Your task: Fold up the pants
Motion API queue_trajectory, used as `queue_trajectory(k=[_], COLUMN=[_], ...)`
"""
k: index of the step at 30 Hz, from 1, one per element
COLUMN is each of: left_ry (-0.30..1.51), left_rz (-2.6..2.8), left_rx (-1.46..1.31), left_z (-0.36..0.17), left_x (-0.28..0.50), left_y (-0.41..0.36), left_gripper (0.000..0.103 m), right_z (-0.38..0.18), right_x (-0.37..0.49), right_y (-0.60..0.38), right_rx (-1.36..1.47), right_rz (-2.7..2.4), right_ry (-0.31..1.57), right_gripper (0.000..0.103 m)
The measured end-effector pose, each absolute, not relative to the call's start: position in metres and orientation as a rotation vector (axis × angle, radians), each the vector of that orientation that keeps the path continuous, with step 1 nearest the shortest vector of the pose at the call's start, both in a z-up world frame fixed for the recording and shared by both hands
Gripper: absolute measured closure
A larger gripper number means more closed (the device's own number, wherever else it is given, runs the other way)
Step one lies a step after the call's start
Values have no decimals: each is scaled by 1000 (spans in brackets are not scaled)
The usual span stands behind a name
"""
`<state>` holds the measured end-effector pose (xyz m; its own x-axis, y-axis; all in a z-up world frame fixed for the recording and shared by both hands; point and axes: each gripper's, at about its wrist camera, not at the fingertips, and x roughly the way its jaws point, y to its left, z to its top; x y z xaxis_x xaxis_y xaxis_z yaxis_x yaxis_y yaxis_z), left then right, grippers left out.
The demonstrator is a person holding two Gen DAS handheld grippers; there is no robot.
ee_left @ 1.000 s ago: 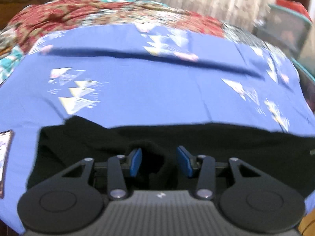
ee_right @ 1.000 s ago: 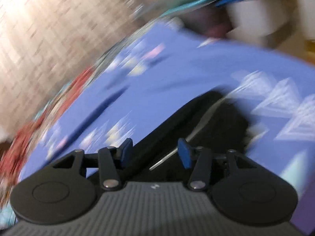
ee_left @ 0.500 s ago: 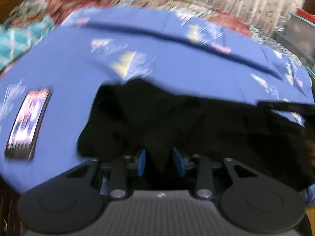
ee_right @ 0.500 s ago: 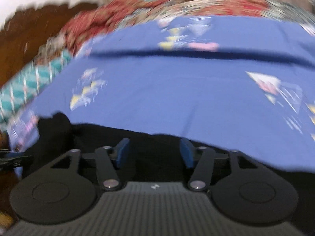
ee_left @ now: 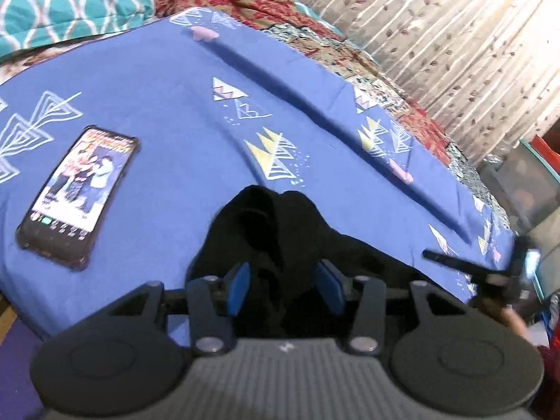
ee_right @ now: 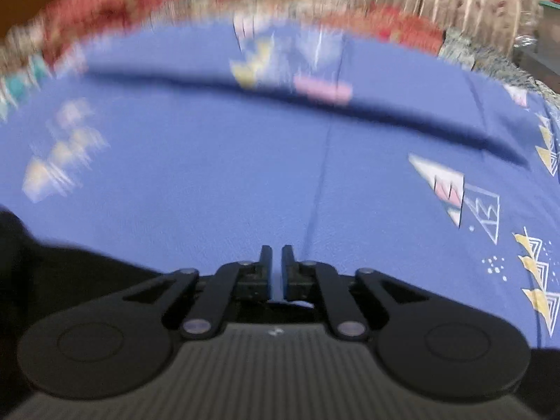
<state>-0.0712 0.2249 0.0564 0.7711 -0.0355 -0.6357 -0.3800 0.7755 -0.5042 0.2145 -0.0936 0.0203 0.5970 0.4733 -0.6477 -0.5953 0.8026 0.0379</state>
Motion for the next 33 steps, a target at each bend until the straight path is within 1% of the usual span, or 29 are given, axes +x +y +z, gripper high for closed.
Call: queue_trajectory(k=[1,2,3,4,5,6,8,10,11,12,13,14,15,16,17,19,20,21,23,25,26,27,29,31,33], left_ry=[678,683,686,689,690,682,652,635,631,626,622,619,613,605,599,594,597,600,608,615,627,634,616,598,580], left_rz=[195,188,187,192,201,210,223,243,251,256,256,253,245,233,214,167,137,111,34,-39,-76,-105,-156,-184,-197], left_rx=[-673,-687,-700,-713,-728,-745,-770,-769,-769,-772,-776,-779,-778,-774,-770,-781,-796,-810,-831,-850,-875,-903,-975,-1018,-1076], left_z=[53,49,45,42,40,39,40,43,43,44,45,46,47,49,50,51,50,49,48,47,45,43,40,37,35], left_x=[-69,-66,-65,-63,-63,-64,-72,-82,-86,-90,-93,-96,-98,-98,-97,-92,-86,-82,-66,-50,-42,-36,-25,-14,-5], left_y=[226,228,231,234,238,242,251,256,258,259,260,261,260,258,256,252,249,246,238,228,224,221,220,222,228], left_gripper=[60,61,62,62,62,62,62,62,62,62,62,62,62,62,61,58,53,50,47,43,39,27,15,14,20], right_z=[32,45,55,65,73,77,77,66,57,48,39,30,27,29,38,57,59,58,54,52,52,55,59,63,64], right_x=[205,191,177,158,136,113,75,48,40,36,38,40,50,64,82,130,150,166,187,191,192,185,179,170,165], right_y=[-96,-99,-98,-96,-92,-86,-71,-52,-41,-32,-23,-16,-11,-16,-23,-55,-73,-86,-102,-108,-109,-111,-103,-91,-89], right_rx=[-137,-80,-50,-49,-84,-148,-302,-451,-524,-584,-645,-695,-704,-627,-487,-66,145,298,472,545,551,541,506,481,462], right_rz=[678,774,876,997,1123,1221,1356,1405,1393,1374,1348,1310,1257,1208,1183,1135,1119,1098,1072,1061,1061,1065,1083,1100,1113], right_ry=[679,665,652,635,605,564,492,441,423,413,411,414,440,479,551,734,798,844,920,953,952,944,928,921,911], right_gripper=[83,72,51,42,30,26,25,25,27,36,52,84,84,85,86,87,87,86,86,86,86,86,86,86,86])
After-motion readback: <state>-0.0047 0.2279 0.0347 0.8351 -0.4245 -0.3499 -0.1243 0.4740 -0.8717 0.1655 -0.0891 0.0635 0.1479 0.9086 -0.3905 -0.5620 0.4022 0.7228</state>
